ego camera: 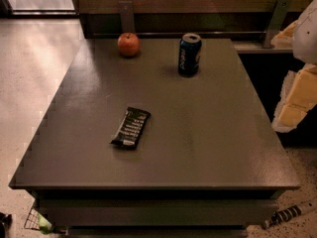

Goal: Knock pepsi can over

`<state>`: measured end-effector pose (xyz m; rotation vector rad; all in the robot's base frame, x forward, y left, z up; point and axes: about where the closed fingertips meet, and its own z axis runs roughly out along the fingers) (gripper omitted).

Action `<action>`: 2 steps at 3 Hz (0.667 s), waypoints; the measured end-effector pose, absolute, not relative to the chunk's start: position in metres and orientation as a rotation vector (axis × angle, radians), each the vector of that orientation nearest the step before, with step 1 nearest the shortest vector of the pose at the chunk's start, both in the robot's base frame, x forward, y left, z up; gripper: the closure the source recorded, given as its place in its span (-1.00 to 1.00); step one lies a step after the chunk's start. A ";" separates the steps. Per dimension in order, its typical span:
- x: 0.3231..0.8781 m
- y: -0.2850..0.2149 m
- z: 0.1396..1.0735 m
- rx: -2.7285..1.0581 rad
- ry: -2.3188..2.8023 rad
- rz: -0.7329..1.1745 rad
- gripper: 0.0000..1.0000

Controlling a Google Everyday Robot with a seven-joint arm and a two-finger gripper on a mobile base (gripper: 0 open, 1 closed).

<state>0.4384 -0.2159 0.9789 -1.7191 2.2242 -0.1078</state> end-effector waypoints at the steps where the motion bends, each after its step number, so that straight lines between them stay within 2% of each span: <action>1: 0.438 -0.216 0.979 -1.719 2.224 -0.108 -1.00; 2: 0.468 -0.226 0.981 -1.602 2.181 -0.082 -1.00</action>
Offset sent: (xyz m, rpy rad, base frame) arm 0.0612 -0.0174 0.0088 0.1496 -0.1385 -0.0587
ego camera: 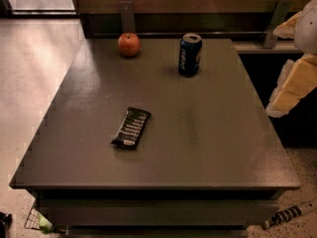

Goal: Knock pepsi can over

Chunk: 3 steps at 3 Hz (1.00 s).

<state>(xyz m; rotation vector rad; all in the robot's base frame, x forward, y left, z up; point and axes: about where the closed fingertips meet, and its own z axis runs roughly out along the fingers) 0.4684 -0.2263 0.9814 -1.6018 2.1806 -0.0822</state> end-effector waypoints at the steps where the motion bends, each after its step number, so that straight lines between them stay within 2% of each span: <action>1: 0.507 -0.233 0.984 -1.437 2.104 -0.039 -1.00; 2: 0.569 -0.226 0.966 -1.222 1.961 0.125 -1.00; 3: 0.608 -0.214 0.949 -1.092 1.866 0.251 -1.00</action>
Offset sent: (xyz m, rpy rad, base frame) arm 0.1602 -0.0034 -0.0091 0.6180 -0.3561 -0.1366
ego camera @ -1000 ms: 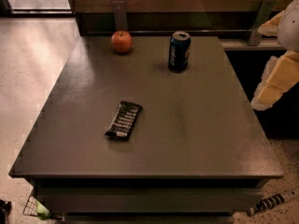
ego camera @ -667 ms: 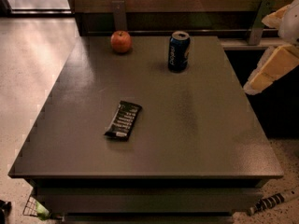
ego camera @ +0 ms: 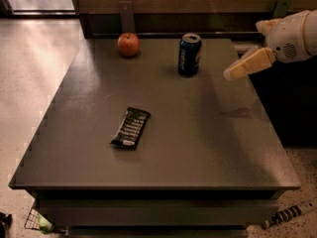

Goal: Knock pepsi can over

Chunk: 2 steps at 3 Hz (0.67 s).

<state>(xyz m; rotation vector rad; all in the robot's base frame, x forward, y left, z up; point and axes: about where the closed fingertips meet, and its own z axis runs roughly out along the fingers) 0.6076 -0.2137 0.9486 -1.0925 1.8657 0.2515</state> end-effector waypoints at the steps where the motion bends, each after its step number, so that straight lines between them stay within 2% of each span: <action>1: 0.636 -0.200 0.922 -0.979 1.789 0.379 -1.00; 2: 0.660 -0.180 0.902 -0.900 1.709 0.478 -1.00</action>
Offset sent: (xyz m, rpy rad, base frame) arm 0.0750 0.0391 -0.0607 0.4168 -0.1011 0.0067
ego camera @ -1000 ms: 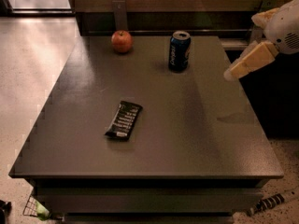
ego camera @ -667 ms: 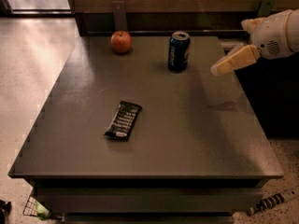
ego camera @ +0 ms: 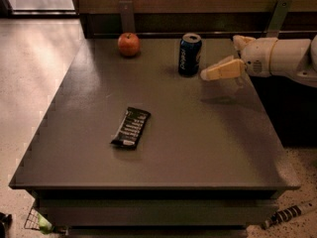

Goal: Knock pepsi can over

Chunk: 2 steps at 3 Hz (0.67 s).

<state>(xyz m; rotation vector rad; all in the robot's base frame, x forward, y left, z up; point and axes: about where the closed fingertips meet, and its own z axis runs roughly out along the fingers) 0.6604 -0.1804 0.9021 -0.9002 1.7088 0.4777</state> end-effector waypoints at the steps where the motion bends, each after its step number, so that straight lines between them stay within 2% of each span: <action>1: 0.661 -0.179 0.902 -0.901 1.709 0.478 -1.00; 2: 0.674 -0.165 0.892 -0.895 1.694 0.499 -1.00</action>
Offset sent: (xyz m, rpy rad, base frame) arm 0.0338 0.0326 -0.0239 0.0531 -0.0113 0.0154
